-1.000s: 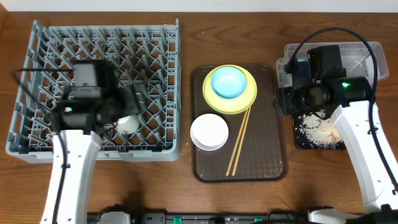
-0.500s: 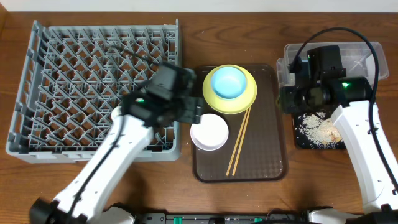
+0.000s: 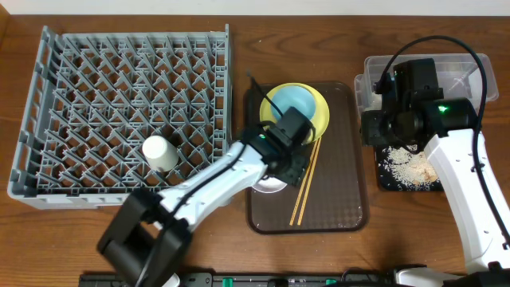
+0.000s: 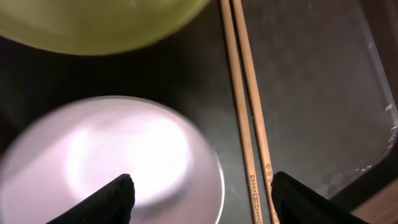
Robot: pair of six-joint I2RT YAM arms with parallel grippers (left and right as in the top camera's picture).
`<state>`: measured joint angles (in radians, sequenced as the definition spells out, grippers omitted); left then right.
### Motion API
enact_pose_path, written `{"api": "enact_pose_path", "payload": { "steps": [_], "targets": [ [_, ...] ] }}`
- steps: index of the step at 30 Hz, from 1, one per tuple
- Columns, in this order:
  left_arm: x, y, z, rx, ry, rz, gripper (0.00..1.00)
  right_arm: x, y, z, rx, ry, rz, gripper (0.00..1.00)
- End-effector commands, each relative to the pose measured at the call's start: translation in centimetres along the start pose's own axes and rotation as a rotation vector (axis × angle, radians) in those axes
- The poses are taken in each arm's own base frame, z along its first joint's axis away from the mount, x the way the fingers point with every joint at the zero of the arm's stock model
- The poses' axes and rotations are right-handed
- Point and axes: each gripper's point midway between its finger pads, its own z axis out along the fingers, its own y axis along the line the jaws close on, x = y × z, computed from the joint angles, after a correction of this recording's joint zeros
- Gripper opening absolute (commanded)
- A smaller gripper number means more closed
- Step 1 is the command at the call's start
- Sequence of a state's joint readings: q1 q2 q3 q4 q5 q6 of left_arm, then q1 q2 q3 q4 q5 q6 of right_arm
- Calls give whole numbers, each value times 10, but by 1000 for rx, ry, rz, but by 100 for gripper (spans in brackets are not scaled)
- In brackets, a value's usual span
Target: Sort waste into correct bins and load items into the dishwasher rack
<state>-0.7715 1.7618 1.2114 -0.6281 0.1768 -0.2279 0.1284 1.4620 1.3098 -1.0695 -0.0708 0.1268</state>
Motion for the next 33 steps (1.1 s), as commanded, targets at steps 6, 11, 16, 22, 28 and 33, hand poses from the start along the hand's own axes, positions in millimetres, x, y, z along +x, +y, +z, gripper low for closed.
{"api": "enact_pose_path", "payload": {
  "steps": [6, 11, 16, 22, 28, 33],
  "targets": [
    [8, -11, 27, -10, 54, 46, 56, -6, -1, -6, 10, -22, 15, 57],
    [13, -13, 34, -14, 77, 54, 34, -6, -1, -6, 11, -23, 15, 58],
    [14, -14, 34, -14, 78, 56, 23, -5, -1, -6, 12, -18, 15, 58],
    [14, -14, 34, -14, 78, 56, 8, -2, -13, -7, 73, -13, 23, 56],
    [12, -13, 20, -28, 70, 57, 6, -6, -34, -25, 108, -73, 76, 57],
    [-11, -17, -31, -24, -15, 90, 6, -8, -52, -42, 126, -125, 130, 64]
  ]
}}
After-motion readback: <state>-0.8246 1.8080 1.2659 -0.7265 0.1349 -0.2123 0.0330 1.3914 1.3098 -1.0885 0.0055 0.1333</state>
